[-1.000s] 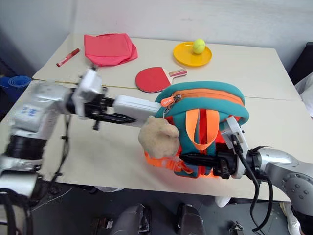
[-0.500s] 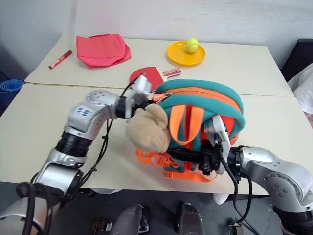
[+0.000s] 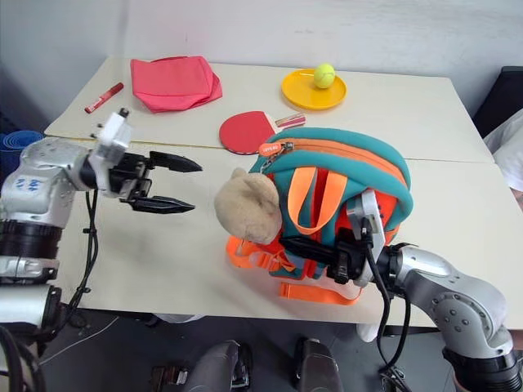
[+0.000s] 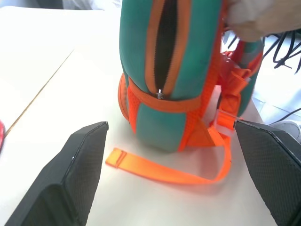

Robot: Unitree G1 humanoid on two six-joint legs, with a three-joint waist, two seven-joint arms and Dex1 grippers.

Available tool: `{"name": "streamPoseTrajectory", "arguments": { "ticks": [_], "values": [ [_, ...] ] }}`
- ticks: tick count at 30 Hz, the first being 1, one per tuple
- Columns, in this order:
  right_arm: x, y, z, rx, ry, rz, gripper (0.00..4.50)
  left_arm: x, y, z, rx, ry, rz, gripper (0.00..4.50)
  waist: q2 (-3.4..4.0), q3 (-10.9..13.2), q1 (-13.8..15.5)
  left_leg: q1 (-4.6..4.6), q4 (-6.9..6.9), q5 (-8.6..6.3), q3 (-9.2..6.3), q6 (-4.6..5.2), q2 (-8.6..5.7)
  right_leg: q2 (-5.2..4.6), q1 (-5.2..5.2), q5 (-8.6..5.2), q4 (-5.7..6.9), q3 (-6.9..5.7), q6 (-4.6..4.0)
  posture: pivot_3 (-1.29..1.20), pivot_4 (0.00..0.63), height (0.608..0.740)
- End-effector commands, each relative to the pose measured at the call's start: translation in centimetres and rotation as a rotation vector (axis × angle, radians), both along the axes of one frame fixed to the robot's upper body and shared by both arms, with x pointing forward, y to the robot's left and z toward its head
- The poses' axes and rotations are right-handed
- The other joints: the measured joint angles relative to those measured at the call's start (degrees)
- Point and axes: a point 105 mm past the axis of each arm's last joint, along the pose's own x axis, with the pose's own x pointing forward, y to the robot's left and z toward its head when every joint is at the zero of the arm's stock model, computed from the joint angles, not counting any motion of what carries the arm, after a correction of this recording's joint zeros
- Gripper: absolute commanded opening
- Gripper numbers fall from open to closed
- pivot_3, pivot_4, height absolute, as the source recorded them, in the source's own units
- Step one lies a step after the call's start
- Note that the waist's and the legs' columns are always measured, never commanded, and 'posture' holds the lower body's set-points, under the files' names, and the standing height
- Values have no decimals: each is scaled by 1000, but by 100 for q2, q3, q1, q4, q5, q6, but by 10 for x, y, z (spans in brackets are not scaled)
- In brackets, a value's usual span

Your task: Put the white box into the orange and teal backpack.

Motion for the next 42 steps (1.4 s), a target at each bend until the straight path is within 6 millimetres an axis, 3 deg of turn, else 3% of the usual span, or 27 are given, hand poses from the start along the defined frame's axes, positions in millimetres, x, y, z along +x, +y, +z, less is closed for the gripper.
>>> {"name": "streamPoseTrajectory", "arguments": {
  "ticks": [1, 6, 9, 12, 15, 22, 25, 28, 30, 32, 35, 36, 39, 42],
  "values": [
    [4, -5, 10, 4, -36, -5, 0, -30, -30, 23, -115, -71, -121, 4486, 0, 0, 26, 0, 3, 0, -1, 2, -2, -1, 2, 0, 2, -1, 0, 0, 150, 740],
    [1, 1, 18, 57, -24, 77, 0, -45, -54, 20, -166, -79, -142, 4486, 0, 0, 17, 4, 4, 1, -5, 2, 0, -2, 8, 2, 2, 5, 3, 0, 150, 740],
    [2, 5, 22, 75, -26, 86, 0, -41, -65, 10, -155, -111, -109, 4486, 0, 0, -14, 6, 2, 2, -1, -2, 4, 6, 6, 2, 4, 5, 3, 0, 150, 740],
    [2, 7, 23, 74, -30, 87, 0, -31, -77, 8, -228, -165, -58, 3917, 0, 0, 19, 7, 2, 3, 0, -3, 0, 12, 6, 1, 6, 1, 2, 0, 150, 740],
    [4, 9, 28, 93, -59, 62, 0, -30, -79, 11, -268, -147, -56, 3034, 0, 0, 30, 5, 3, 2, 1, 0, -4, 8, 6, 2, 5, 3, 3, 0, 150, 740],
    [2, 5, 22, 98, -53, 19, 0, -22, -53, 24, -277, -80, -24, 1181, 0, 0, 17, 5, 2, 3, 1, -1, -1, 10, 3, 1, 7, 2, 2, 0, 150, 740],
    [-1, 3, 18, 99, -52, -12, 0, 1, -26, 26, -226, -92, 102, 622, 0, 0, 16, 7, 2, 3, 1, -1, -2, 12, 3, 1, 10, 0, 2, 0, 150, 740],
    [-4, 3, 9, 89, -43, -38, 0, 23, 2, 21, -146, -116, 235, 527, 1, 0, 11, 6, 1, 3, 5, -1, -2, 16, 0, 1, 9, -8, 2, 0, 150, 740],
    [-5, 4, 7, 92, -43, -48, 0, 34, 15, 7, -88, -92, 298, 527, 1, 0, 12, 9, -2, 2, 12, -1, -3, 17, -1, 1, 10, -13, 2, 0, 150, 740],
    [-5, 4, 6, 98, -45, -61, 0, 35, 18, -20, 20, -94, 287, 527, 1, -1, 13, 10, -2, 2, 17, -1, -3, 17, -5, 1, 12, -15, 2, 0, 150, 740],
    [-5, 1, 2, 105, -29, -75, 0, 26, 10, -68, 180, -85, 192, 527, 3, -2, 13, 10, -2, 1, 18, -1, -3, 14, -6, 1, 12, -12, 2, 0, 150, 740],
    [-5, 0, -2, 90, -25, -80, 0, 25, 3, -80, 160, -66, 186, 527, 3, -2, 14, 12, -5, -1, 19, -2, -3, 14, -5, 0, 11, -11, 1, 0, 150, 740],
    [-3, -1, -10, 67, -13, -105, 0, 37, -16, -96, 29, -23, 268, 527, 2, -2, 39, 8, 0, -2, 17, 0, -2, 10, -5, 0, 11, -3, 0, 0, 150, 740],
    [11, -10, -10, 44, -108, -228, 0, 35, -27, -104, 31, -4, 318, 527, -2, -4, 44, 3, 6, -1, 8, 7, -5, 0, -2, 2, 12, 5, 3, 0, 150, 740]
  ]
}}
